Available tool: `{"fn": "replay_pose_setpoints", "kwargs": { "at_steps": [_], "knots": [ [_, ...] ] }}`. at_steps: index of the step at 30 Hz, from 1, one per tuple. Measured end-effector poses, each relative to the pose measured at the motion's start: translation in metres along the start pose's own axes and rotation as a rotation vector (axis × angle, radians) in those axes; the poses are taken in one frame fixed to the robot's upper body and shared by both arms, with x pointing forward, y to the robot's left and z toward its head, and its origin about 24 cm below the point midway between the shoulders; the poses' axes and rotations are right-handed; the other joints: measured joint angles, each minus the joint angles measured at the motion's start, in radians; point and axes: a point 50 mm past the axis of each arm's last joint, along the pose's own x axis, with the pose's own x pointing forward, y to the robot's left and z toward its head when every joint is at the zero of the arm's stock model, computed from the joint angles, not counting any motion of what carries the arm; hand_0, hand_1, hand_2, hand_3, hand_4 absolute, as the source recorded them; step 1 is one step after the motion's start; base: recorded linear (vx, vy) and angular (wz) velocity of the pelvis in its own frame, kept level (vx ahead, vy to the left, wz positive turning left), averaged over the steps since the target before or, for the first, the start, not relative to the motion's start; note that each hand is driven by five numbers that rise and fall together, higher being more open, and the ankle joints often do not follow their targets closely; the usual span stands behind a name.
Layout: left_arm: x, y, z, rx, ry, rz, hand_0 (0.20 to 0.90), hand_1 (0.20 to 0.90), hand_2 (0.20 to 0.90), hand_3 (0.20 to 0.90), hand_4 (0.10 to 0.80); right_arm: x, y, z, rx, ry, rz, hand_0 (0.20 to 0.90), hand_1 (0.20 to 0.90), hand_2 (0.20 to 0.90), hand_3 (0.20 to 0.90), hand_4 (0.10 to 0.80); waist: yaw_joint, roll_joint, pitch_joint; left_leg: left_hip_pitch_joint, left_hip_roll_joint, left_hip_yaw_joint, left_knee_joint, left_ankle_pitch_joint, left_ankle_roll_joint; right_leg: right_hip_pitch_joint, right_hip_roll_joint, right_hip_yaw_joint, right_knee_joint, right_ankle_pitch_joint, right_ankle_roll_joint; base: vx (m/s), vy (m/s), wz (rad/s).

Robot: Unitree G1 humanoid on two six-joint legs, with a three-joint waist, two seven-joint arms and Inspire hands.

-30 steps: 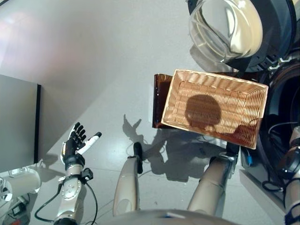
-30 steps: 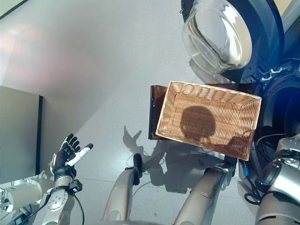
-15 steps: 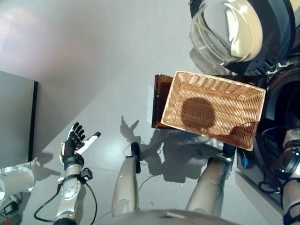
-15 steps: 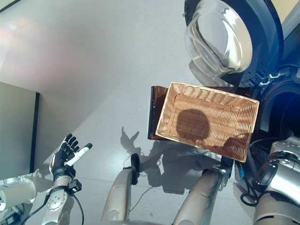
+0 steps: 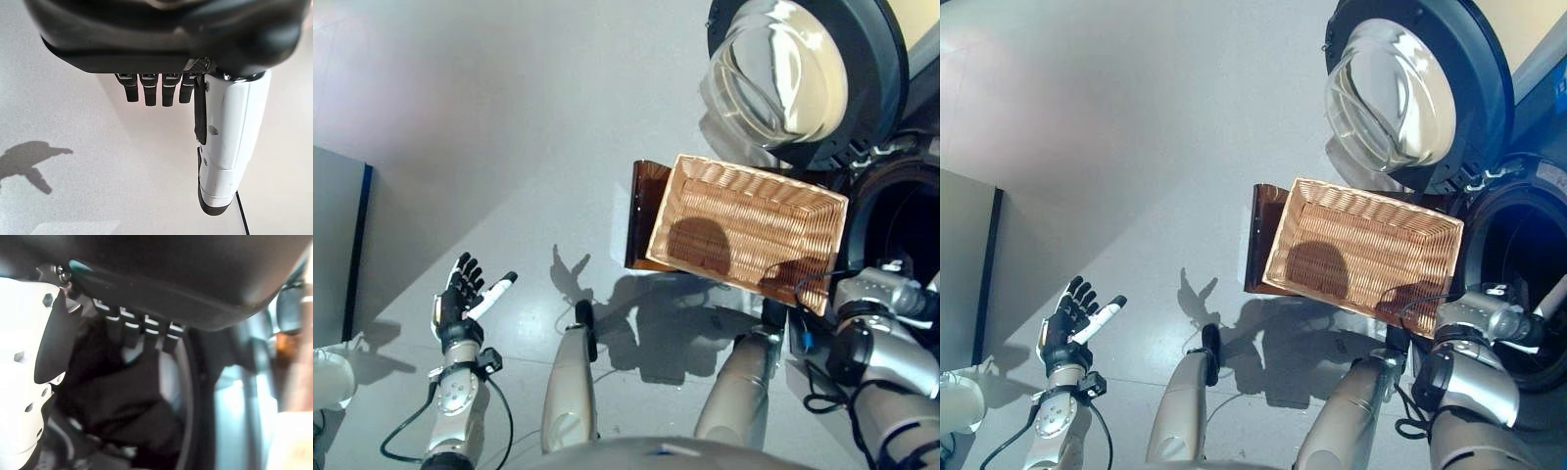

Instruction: Pick up the clothes and place them into the washing machine

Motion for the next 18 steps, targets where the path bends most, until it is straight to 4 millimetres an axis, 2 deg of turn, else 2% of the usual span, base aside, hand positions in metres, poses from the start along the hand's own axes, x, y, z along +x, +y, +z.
{"fn": "replay_pose_setpoints", "kwargs": {
  "at_steps": [7,11,13,18],
  "knots": [
    [0.003,0.0,0.003,-0.004,-0.014,0.018,0.9,0.9,0.9,0.9,0.8,-0.01,-0.029,-0.03,-0.113,0.058,0.008,0.9,0.9,0.9,0.9,0.8,-0.004,-0.004,-0.011,0.038,0.003,0.002,-0.02,-0.005,0.004,0.085,-0.002,-0.03,-0.093,0.032,-0.006,0.036,-0.013,-0.01],
    [0.004,0.003,0.004,-0.004,-0.02,0.04,0.9,0.9,0.9,0.9,0.8,-0.015,-0.047,-0.042,-0.197,0.077,0.034,0.9,0.9,0.9,0.9,0.8,-0.003,-0.027,-0.037,0.054,0.004,0.003,-0.035,-0.004,0.002,0.117,-0.002,-0.046,-0.136,0.051,-0.006,0.044,-0.028,-0.02],
    [0.005,0.002,0.003,-0.003,-0.017,0.04,0.9,0.9,0.9,0.9,0.8,-0.019,-0.053,-0.049,-0.233,0.089,0.049,0.9,0.9,0.9,0.9,0.8,-0.006,-0.036,-0.039,0.074,0.005,0.002,-0.036,-0.001,-0.003,0.149,-0.002,-0.06,-0.154,0.066,0.003,0.057,-0.029,0.01],
    [0.005,0.002,0.004,0.012,-0.023,0.042,0.9,0.9,0.9,0.9,0.8,-0.028,-0.066,-0.062,-0.343,0.111,0.105,0.9,0.9,0.9,0.9,0.8,-0.003,-0.064,-0.06,0.108,0.009,0.005,-0.061,-0.003,0.001,0.188,-0.001,-0.069,-0.195,0.071,-0.007,0.04,-0.036,-0.03]
  ]
}}
